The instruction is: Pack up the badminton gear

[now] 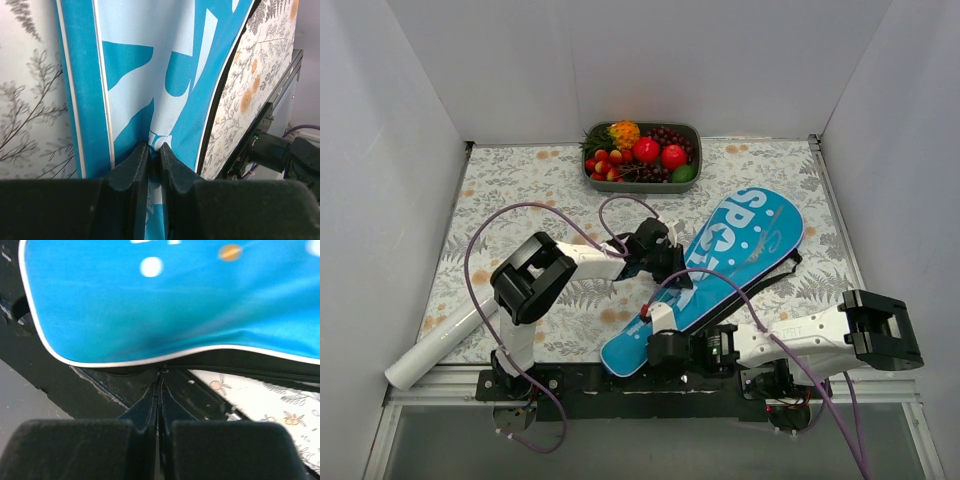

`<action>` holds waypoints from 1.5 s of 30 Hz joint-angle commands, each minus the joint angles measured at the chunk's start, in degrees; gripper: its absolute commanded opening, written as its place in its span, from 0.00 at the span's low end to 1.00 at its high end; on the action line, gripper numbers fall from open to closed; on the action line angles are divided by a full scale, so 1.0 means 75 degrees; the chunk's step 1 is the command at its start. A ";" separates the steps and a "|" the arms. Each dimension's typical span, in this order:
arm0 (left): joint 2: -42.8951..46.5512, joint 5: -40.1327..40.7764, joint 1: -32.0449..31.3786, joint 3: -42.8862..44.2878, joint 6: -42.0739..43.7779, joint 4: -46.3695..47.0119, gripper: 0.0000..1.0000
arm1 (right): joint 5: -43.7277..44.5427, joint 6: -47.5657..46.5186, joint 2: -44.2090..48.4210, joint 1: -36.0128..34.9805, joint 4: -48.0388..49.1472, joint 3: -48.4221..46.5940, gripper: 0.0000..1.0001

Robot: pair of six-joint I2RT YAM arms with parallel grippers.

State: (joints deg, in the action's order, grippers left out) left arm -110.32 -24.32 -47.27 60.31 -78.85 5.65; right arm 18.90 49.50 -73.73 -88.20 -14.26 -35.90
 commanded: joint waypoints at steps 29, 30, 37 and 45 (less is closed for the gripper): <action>-0.0618 0.1016 -0.0178 0.0513 -0.0913 0.0840 0.00 | 0.1160 0.1533 -0.2474 -0.1564 0.0472 -0.3323 0.06; -0.0618 0.0981 -0.0178 0.0524 -0.0889 0.0840 0.00 | 0.1137 0.1533 -0.2404 -0.1564 0.0472 -0.3230 0.15; -0.0654 0.0793 -0.0178 0.0595 -0.0551 0.0700 0.00 | 0.1394 0.1990 -0.1210 -0.1564 0.0191 -0.2084 0.64; -0.0350 0.0607 0.0114 0.1110 0.0527 -0.0260 0.00 | 0.2121 0.2283 0.0851 -0.1564 -0.1413 -0.1308 0.92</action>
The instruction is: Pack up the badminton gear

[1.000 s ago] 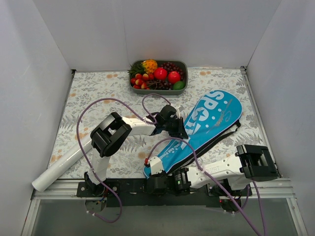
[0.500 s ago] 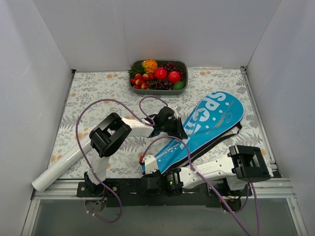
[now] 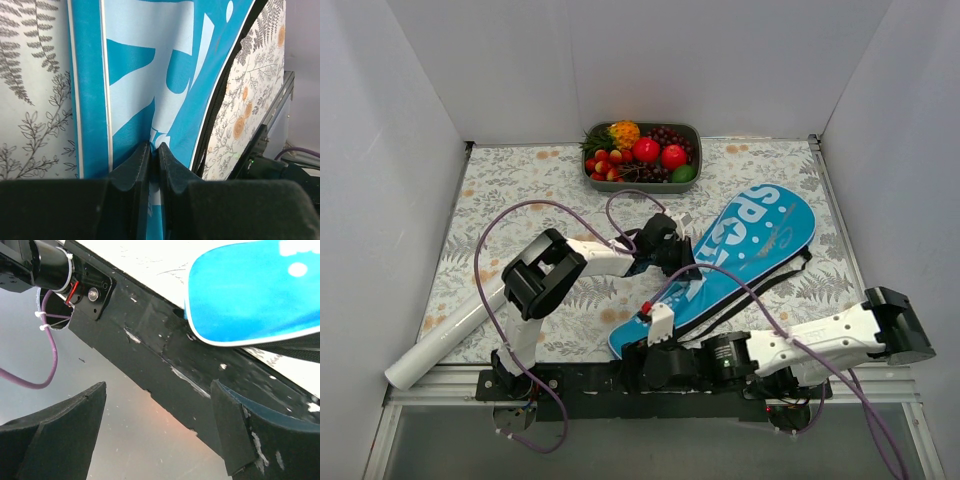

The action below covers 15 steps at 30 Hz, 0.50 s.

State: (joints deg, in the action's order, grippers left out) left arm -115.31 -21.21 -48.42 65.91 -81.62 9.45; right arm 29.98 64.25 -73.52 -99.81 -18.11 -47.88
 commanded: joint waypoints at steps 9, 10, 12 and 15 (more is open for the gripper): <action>0.0444 0.0438 0.1030 0.1828 0.2502 -0.2724 0.11 | 0.1440 0.1100 0.2523 -0.0016 -0.2529 0.0945 0.93; 0.0444 0.0449 0.1077 0.1980 0.2644 -0.2957 0.13 | 0.1568 0.1241 0.2629 -0.0005 -0.2740 0.0981 0.93; 0.0421 0.0403 0.1089 0.2379 0.2878 -0.3181 0.20 | 0.1674 0.1405 0.2875 0.0030 -0.3162 0.1040 0.95; 0.0456 0.0133 0.1089 0.2778 0.3266 -0.3604 0.36 | 0.1769 0.1384 0.3017 0.0263 -0.3550 0.1099 0.97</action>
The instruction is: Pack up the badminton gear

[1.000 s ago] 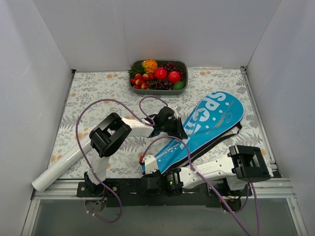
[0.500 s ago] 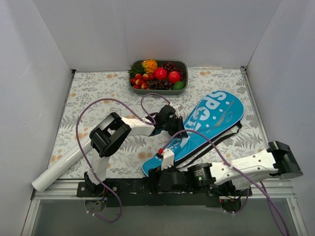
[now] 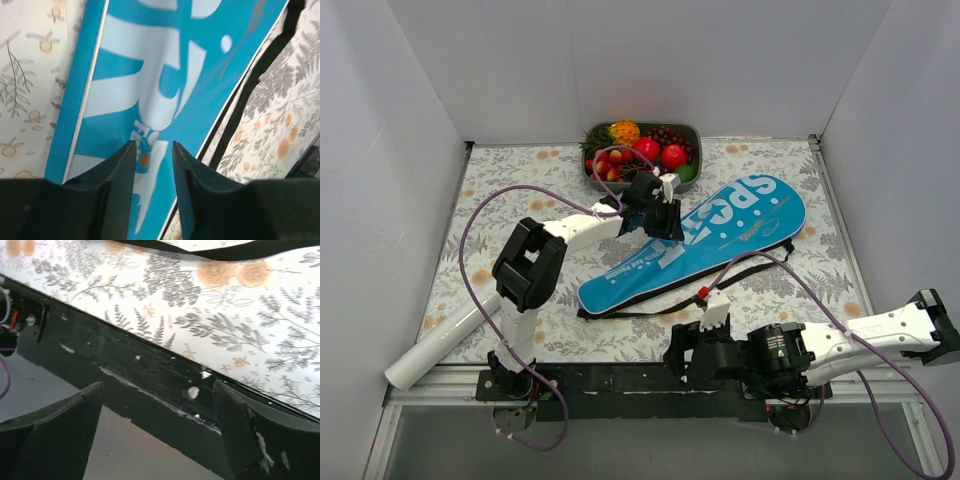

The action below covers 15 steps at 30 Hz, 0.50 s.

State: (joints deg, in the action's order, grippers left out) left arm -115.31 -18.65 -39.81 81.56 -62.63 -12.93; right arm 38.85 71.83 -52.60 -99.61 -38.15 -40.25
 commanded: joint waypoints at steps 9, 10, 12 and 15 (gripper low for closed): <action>0.3016 0.0213 -0.0071 -0.0103 0.1190 -0.0480 0.57 | 0.0399 -0.2015 0.0298 0.2181 -0.0587 -0.0293 0.98; 0.3313 0.0249 -0.0071 -0.0395 0.1214 -0.0340 0.59 | 0.0212 -0.2379 0.0298 0.2451 -0.0237 -0.0282 0.98; 0.4072 0.0389 -0.0071 -0.0655 0.1214 -0.0315 0.59 | -0.0057 -0.3399 0.0252 0.3353 0.0023 -0.0410 0.98; 0.4708 0.0424 -0.0071 -0.1030 0.1109 -0.0421 0.63 | -0.0245 -0.4734 0.0030 0.4618 0.0445 -0.0725 0.98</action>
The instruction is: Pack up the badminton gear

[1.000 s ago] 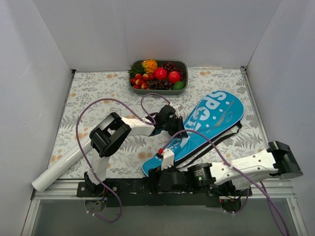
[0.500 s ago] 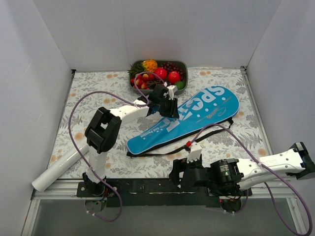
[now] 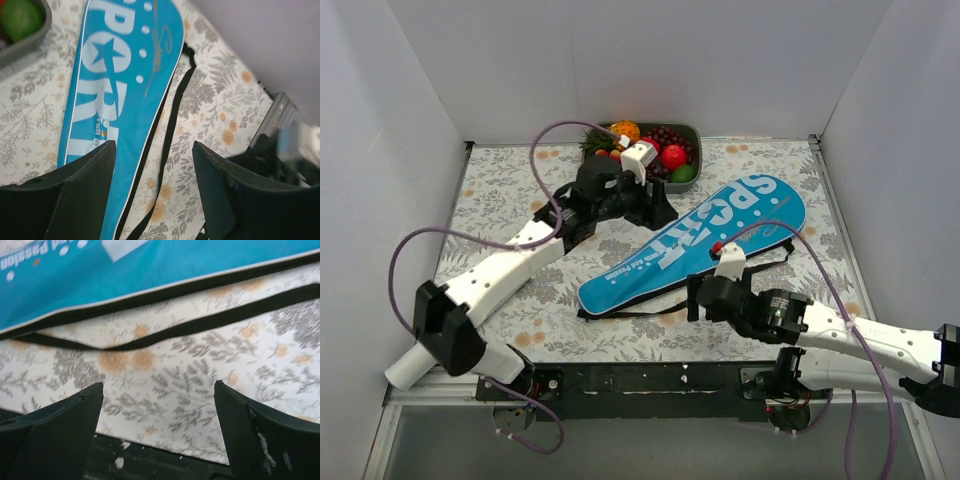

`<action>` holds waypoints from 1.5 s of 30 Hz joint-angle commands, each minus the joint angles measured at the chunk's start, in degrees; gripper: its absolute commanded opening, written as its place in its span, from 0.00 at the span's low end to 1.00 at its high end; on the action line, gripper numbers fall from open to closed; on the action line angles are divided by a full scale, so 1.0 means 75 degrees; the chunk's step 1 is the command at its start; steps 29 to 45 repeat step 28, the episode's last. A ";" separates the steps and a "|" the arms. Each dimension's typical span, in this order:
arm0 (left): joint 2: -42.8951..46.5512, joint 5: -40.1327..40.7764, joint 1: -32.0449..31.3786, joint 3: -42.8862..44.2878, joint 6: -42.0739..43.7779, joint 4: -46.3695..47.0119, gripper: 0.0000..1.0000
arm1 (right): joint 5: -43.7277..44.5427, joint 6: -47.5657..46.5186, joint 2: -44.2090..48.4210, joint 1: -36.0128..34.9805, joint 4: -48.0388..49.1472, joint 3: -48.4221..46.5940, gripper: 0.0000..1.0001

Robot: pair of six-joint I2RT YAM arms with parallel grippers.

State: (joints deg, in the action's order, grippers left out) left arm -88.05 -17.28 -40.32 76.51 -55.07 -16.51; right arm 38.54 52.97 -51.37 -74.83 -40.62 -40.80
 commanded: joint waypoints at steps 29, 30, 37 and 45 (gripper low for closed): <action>0.4720 0.3379 -0.0015 -0.3041 -0.0872 -0.0788 0.98 | -0.3663 -0.5141 -0.3146 0.6790 0.1644 -0.3338 0.98; 0.4720 0.3379 -0.0015 -0.3041 -0.0872 -0.0788 0.98 | -0.3663 -0.5141 -0.3146 0.6790 0.1644 -0.3338 0.98; 0.4720 0.3379 -0.0015 -0.3041 -0.0872 -0.0788 0.98 | -0.3663 -0.5141 -0.3146 0.6790 0.1644 -0.3338 0.98; 0.4720 0.3379 -0.0015 -0.3041 -0.0872 -0.0788 0.98 | -0.3663 -0.5141 -0.3146 0.6790 0.1644 -0.3338 0.98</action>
